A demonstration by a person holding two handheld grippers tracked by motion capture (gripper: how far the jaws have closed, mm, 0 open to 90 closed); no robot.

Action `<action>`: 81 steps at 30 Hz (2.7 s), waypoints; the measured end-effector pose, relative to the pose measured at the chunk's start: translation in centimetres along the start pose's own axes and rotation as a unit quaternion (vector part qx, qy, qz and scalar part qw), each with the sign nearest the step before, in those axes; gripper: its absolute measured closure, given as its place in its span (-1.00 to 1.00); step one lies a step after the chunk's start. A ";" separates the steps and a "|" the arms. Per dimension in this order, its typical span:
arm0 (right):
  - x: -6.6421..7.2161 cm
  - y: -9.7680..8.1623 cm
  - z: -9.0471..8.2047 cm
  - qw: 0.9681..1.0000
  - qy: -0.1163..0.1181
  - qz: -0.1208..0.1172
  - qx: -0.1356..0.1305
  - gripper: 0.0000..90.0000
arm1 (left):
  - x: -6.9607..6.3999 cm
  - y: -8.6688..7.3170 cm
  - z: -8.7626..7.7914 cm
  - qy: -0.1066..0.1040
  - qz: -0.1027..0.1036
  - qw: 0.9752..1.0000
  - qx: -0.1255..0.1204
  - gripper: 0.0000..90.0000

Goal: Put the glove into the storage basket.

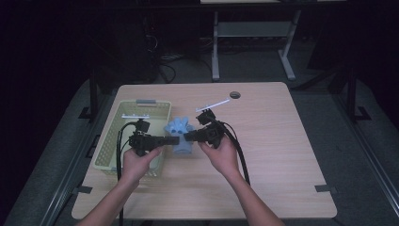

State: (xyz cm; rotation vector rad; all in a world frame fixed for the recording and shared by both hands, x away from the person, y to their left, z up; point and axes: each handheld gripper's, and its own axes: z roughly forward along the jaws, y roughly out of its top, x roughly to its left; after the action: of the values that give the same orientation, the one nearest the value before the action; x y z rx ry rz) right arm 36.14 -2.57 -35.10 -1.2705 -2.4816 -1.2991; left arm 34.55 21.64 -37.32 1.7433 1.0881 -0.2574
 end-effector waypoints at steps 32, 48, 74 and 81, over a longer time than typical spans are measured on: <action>3.9 3.2 3.2 0.999 0.002 -0.035 0.008 0.81 | 1.8 0.2 -5.0 0.023 -0.006 1.000 -0.019 0.78; 5.3 3.9 4.9 0.999 0.009 -0.044 0.012 0.80 | 2.7 -0.1 -7.0 0.038 -0.006 0.999 -0.019 0.78; 6.3 4.4 8.5 0.999 0.029 -0.039 0.022 0.80 | 4.9 -0.6 -9.3 0.062 -0.021 0.998 -0.001 0.78; 6.6 4.8 9.5 0.998 0.031 -0.042 0.029 0.80 | 5.5 -0.7 -9.8 0.069 -0.028 0.997 0.001 0.78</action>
State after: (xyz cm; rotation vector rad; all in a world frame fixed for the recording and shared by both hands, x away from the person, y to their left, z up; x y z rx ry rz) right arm 37.98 9.79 -35.43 -1.1071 -2.5360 -1.2538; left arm 34.17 32.92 -36.65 1.7551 1.2383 -0.1742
